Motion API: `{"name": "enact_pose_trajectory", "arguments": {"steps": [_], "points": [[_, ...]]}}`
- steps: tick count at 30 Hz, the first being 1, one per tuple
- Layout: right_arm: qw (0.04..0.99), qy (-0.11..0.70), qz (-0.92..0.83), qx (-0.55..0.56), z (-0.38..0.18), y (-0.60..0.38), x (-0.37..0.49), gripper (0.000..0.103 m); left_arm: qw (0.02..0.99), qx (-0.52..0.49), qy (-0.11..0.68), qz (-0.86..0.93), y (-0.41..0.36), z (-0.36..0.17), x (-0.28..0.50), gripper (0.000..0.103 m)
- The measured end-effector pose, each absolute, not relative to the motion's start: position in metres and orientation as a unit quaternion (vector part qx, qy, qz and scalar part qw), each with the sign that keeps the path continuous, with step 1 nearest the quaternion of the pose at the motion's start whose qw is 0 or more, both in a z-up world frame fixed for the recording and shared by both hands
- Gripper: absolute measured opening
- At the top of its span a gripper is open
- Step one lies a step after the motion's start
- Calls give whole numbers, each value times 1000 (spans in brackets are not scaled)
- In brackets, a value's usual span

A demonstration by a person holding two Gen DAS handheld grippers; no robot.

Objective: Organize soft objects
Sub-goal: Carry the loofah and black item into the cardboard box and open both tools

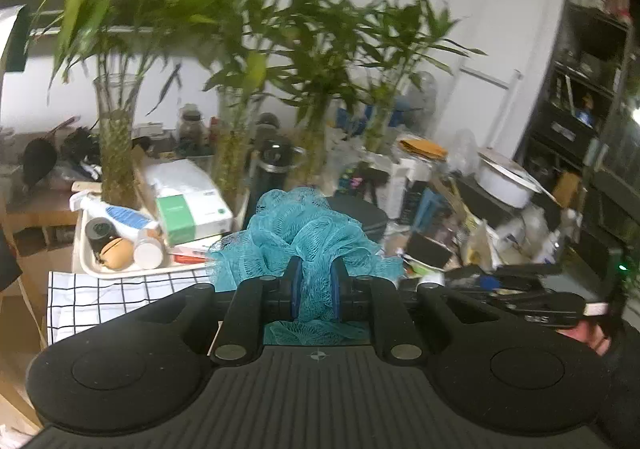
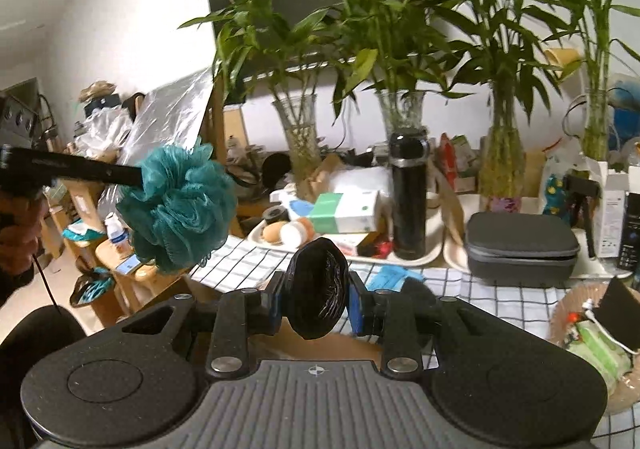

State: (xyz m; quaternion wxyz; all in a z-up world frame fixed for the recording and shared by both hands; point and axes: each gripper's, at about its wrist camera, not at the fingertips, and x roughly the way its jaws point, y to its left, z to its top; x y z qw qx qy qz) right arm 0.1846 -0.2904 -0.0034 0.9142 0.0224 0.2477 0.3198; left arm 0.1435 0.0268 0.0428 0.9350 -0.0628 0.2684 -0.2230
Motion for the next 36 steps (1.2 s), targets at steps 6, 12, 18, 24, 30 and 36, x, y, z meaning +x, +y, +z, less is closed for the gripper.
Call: {"name": "enact_pose_trajectory", "arguments": {"steps": [6, 12, 18, 24, 30, 36], "points": [[907, 254, 335, 5, -4, -280, 173, 34, 928, -42, 281, -242, 9, 38, 128, 15], [895, 271, 355, -12, -7, -271, 165, 34, 918, -40, 302, -252, 1, 22, 119, 15], [879, 303, 366, -40, -16, -263, 160, 34, 909, -27, 328, -257, -3, 5, 111, 15], [866, 336, 362, -73, -30, -251, 160, 34, 904, 13, 351, -244, -12, -14, 107, 15], [863, 354, 349, -92, -38, -246, 163, 34, 902, 44, 363, -231, -19, -27, 105, 15], [862, 361, 342, -99, -41, -243, 165, 34, 899, 57, 370, -226, -21, -31, 105, 15]]}}
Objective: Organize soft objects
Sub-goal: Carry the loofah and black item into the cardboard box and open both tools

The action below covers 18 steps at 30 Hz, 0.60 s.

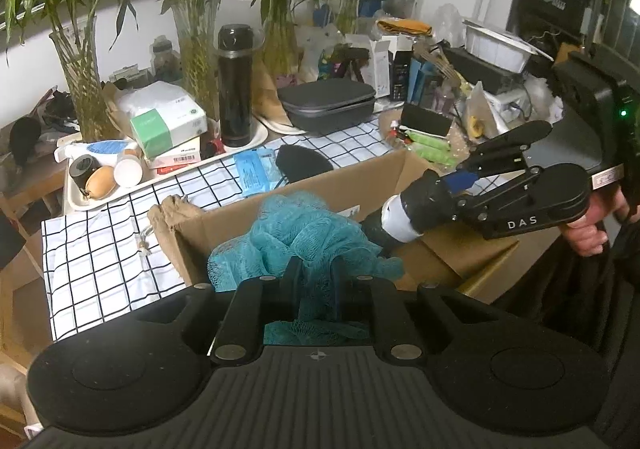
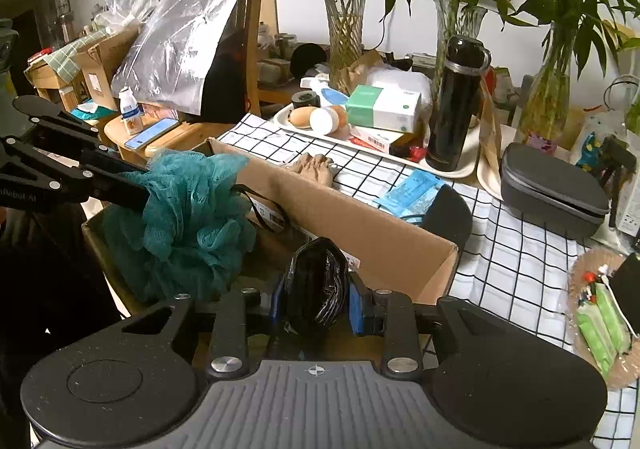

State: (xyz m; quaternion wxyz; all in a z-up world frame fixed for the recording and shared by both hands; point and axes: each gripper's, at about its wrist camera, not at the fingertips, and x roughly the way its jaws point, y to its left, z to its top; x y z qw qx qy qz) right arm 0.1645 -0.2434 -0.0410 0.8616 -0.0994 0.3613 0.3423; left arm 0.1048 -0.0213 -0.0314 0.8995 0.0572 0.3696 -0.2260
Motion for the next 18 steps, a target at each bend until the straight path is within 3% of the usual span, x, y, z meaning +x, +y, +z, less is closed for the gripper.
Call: {"name": "enact_pose_trajectory", "arguments": {"steps": [9, 13, 15, 17, 18], "points": [[861, 364, 340, -102, -42, -243, 165, 34, 898, 59, 376, -221, -22, -34, 107, 16], [861, 367, 337, -104, -43, -242, 166, 35, 899, 75, 376, -210, -26, -34, 107, 26], [864, 364, 331, -106, -42, -242, 167, 44, 901, 99, 370, -201, -30, -34, 105, 34], [868, 357, 328, -106, -41, -243, 166, 80, 904, 115, 362, -193, -32, -34, 103, 47], [871, 350, 328, -108, -40, -243, 165, 86, 906, 118, 360, -192, -32, -33, 103, 49]]}}
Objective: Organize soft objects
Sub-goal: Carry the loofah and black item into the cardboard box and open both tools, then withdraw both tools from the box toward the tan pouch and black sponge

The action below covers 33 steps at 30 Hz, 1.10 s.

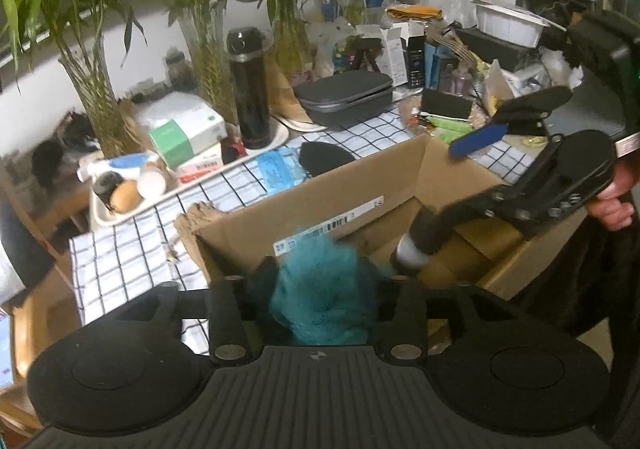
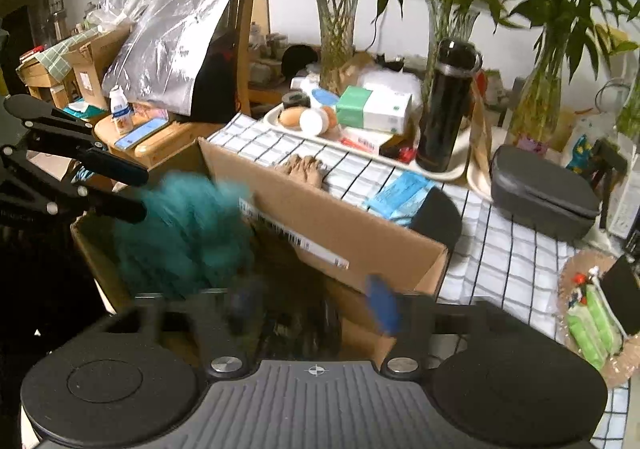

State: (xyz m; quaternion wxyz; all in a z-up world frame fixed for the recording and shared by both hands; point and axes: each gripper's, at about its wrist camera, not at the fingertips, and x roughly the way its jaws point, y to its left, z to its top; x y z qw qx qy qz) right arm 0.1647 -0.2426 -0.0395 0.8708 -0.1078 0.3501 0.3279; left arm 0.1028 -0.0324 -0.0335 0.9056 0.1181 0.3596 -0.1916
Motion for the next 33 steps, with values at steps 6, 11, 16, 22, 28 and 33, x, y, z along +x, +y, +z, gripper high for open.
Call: {"name": "enact_pose_trajectory", "arguments": {"steps": [6, 11, 16, 22, 28, 33], "points": [[872, 332, 339, -118, -36, -238, 160, 99, 909, 106, 360, -182, -27, -31, 105, 64], [878, 327, 328, -121, -35, -238, 161, 103, 911, 101, 361, -174, -24, -30, 106, 65], [879, 325, 327, -119, -35, -239, 161, 103, 912, 99, 359, -174, -22, -29, 104, 65], [880, 325, 328, -115, -34, -239, 161, 103, 914, 91, 357, -173, -21, -29, 105, 65], [885, 319, 324, -99, -31, -243, 163, 103, 915, 81, 356, -172, -18, -27, 107, 65], [896, 318, 300, -77, -29, -249, 170, 103, 917, 84, 349, -175, -19, -26, 107, 65]]}}
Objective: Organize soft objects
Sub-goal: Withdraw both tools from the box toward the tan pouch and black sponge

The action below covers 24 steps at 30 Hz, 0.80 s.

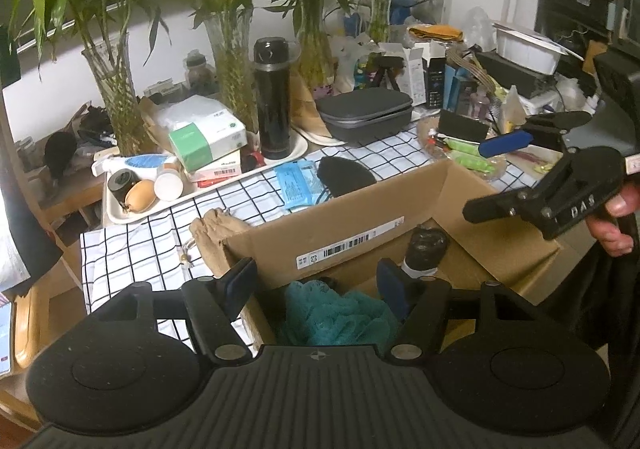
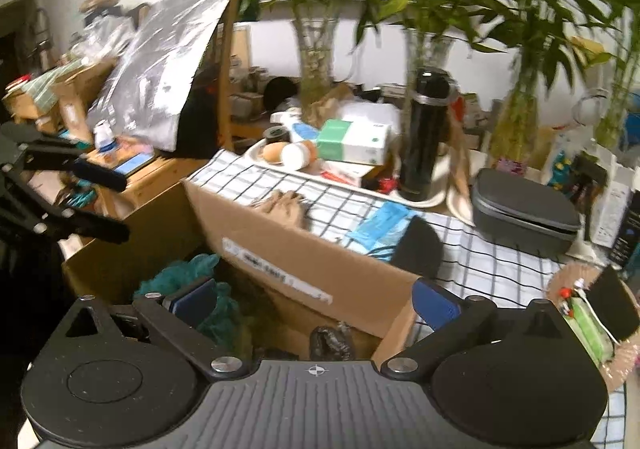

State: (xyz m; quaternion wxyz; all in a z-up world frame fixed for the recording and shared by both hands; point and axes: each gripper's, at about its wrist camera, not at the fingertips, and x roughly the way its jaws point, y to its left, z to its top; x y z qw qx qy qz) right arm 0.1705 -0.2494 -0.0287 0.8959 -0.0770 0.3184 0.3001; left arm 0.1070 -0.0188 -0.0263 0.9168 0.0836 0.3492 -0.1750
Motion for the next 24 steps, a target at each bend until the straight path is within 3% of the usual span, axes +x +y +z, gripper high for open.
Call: {"name": "enact_pose_trajectory", "arguments": {"steps": [24], "points": [[925, 298, 233, -30, -26, -267, 186, 103, 937, 30, 314, -148, 3, -24, 121, 65]]}}
